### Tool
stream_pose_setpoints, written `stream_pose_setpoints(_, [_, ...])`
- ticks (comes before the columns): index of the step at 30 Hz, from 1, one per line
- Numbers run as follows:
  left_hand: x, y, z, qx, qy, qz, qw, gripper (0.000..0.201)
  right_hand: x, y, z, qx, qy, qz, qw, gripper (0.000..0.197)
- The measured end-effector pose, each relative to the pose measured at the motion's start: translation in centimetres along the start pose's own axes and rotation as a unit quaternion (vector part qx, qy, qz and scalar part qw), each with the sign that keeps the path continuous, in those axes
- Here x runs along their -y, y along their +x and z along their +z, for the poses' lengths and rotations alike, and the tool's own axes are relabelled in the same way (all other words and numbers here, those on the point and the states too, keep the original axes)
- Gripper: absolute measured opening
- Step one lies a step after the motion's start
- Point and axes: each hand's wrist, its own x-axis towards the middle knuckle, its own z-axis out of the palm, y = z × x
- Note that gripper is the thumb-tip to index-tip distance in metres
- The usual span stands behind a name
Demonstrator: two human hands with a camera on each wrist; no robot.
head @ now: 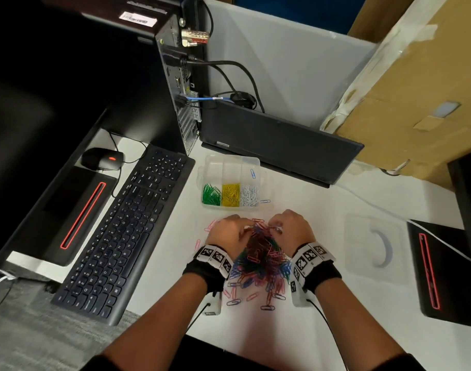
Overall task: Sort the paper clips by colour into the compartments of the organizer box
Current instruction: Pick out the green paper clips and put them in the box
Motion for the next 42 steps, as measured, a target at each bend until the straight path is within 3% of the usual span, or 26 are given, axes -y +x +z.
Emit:
stream_pose_setpoints(4, [-1.3, 0.2, 1.0, 0.04, 0.045, 0.041, 0.997, 0.033, 0.1, -0.4, -1.1, 0.047, -0.03, 0.059, 0.997, 0.014])
stream_pose_setpoints(8, [-1.7, 0.3, 1.7, 0.041, 0.044, 0.018, 0.998, 0.036, 0.2, -1.6, -1.1, 0.076, -0.012, 0.107, 0.991, 0.009])
stream_pose_setpoints(16, [-2.0, 0.3, 0.9, 0.038, -0.029, -0.005, 0.999, 0.015, 0.4, -2.1, -0.4, 0.055, 0.017, 0.08, 0.995, 0.015])
stream_pose_setpoints(21, [-1.5, -0.3, 0.3, 0.038, -0.117, -0.054, 0.991, 0.009, -1.5, -2.5, -0.3, 0.066, 0.154, 0.088, 0.982, 0.019])
stream_pose_setpoints(23, [-1.2, -0.5, 0.0, 0.028, -0.139, -0.056, 0.988, 0.007, -2.2, -3.1, -0.8, 0.086, 0.27, 0.107, 0.953, 0.018])
stream_pose_setpoints(26, [-0.8, -0.7, -0.5, 0.009, -0.163, -0.075, 0.984, 0.005, -3.0, -3.9, -1.5, 0.122, 0.432, 0.153, 0.881, 0.017])
stream_pose_setpoints(29, [-0.5, -0.7, -0.7, -0.003, -0.166, -0.103, 0.981, 0.006, -3.7, -4.4, -1.7, 0.132, 0.531, 0.2, 0.813, 0.013])
stream_pose_setpoints(32, [-0.2, -0.9, -0.8, 0.009, -0.095, -0.09, 0.991, 0.007, -4.1, -4.8, -1.4, 0.128, 0.587, 0.221, 0.768, 0.013])
stream_pose_setpoints(34, [-0.4, -0.8, -0.8, 0.008, -0.036, -0.058, 0.998, 0.007, -4.0, -5.0, -1.5, 0.136, 0.608, 0.223, 0.75, 0.015])
stream_pose_setpoints(38, [-1.7, -0.8, -0.3, 0.022, 0.046, 0.029, 0.998, 0.01, -3.3, -5.3, -2.1, 0.151, 0.605, 0.226, 0.748, 0.016])
stream_pose_setpoints(42, [-2.5, -0.3, 1.3, 0.056, 0.061, 0.081, 0.993, 0.009, -2.3, -4.4, -2.1, 0.108, 0.628, 0.226, 0.736, 0.005])
